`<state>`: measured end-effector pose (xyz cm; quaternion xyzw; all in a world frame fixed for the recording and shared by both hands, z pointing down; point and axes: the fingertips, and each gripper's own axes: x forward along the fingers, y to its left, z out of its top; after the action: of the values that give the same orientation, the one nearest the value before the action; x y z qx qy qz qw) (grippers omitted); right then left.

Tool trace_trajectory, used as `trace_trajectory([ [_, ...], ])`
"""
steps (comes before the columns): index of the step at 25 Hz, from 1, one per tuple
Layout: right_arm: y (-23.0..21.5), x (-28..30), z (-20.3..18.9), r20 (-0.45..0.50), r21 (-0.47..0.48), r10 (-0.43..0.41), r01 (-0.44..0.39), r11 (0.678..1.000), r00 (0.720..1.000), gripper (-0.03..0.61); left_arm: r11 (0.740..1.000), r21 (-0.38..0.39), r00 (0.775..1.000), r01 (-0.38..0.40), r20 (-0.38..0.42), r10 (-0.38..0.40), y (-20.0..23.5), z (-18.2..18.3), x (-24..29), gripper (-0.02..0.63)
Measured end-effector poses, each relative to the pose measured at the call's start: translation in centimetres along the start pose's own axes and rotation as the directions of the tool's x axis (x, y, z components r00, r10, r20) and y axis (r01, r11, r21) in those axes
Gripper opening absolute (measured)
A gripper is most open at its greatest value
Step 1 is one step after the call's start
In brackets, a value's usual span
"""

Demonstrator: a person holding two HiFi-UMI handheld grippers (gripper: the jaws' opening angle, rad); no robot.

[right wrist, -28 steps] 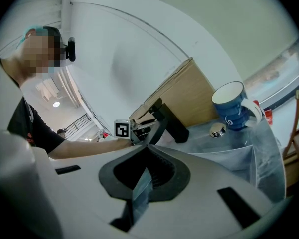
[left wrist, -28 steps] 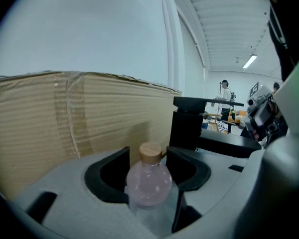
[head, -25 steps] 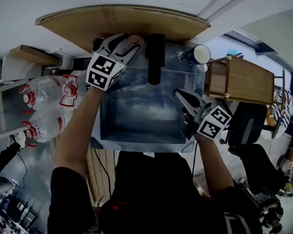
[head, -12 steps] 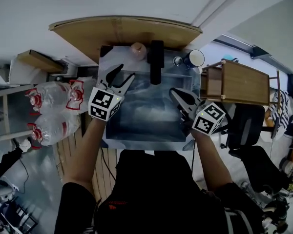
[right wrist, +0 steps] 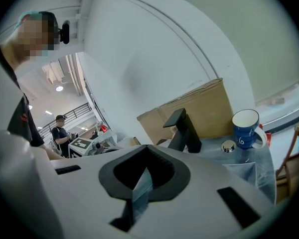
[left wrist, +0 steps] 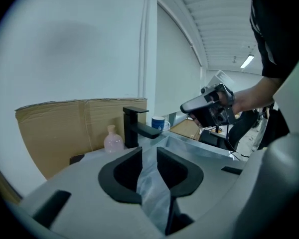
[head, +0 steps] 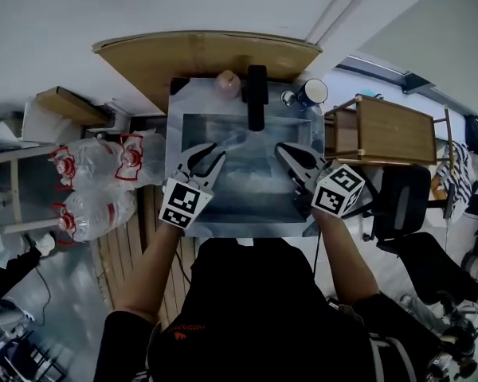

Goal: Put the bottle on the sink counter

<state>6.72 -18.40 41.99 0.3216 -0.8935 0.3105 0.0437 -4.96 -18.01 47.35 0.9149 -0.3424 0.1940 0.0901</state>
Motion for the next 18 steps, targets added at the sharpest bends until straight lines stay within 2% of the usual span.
trace_trajectory([
  [7, 2.0, -0.9, -0.9, 0.011, -0.016, -0.005, 0.006, 1.0, 1.0, 0.0, 0.999, 0.015, 0.999, 0.035, 0.014, -0.035, -2.4, 0.3, -2.8, 0.047],
  [18, 6.1, -0.5, -1.6, 0.021, -0.051, 0.03, -0.029, 0.998, 0.999, 0.0, 0.999, 0.027, 0.999, 0.027, 0.044, -0.028, -3.1, 1.4, -6.6, 0.021],
])
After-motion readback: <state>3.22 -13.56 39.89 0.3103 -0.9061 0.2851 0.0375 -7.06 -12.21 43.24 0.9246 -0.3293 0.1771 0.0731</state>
